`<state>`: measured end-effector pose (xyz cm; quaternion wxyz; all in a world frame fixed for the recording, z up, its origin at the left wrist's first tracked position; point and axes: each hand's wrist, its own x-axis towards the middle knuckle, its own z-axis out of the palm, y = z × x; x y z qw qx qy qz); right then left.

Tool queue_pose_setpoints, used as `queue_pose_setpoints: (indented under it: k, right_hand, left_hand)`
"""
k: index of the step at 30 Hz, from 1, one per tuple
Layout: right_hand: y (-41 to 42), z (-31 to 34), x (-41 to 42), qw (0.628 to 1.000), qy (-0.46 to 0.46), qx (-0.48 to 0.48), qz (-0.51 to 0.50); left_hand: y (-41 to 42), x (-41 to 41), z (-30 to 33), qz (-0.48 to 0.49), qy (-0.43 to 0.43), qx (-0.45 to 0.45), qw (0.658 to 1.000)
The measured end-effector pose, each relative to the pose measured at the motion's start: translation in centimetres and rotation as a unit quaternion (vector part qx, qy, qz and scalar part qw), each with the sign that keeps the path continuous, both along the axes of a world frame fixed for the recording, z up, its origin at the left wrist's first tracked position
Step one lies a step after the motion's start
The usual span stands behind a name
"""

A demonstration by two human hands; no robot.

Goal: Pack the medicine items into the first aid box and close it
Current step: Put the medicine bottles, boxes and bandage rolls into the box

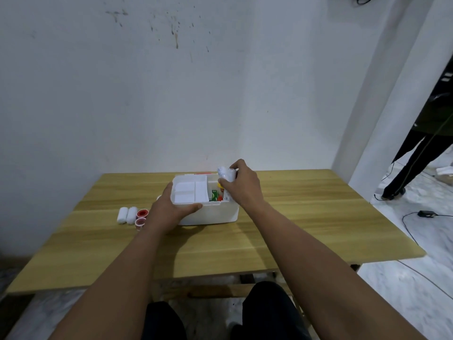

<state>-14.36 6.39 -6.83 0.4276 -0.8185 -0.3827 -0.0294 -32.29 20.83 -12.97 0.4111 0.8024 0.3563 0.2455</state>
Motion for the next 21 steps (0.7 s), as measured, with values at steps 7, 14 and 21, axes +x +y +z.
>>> queue_pose_setpoints:
  k: [7, 14, 21]
  right_hand:
    - [-0.2, -1.9, -0.5, 0.999, -0.044, 0.001, 0.013]
    - [-0.4, -2.1, 0.7, 0.998, -0.046, 0.001, 0.049]
    - [-0.1, -1.4, 0.9, 0.996, -0.072, -0.031, 0.048]
  left_hand:
    - [-0.2, 0.0, 0.0, 0.003, -0.009, 0.004, 1.000]
    - [-0.2, 0.1, 0.1, 0.000, -0.023, 0.011, 1.000]
    - [-0.4, 0.2, 0.2, -0.002, -0.040, 0.015, 0.999]
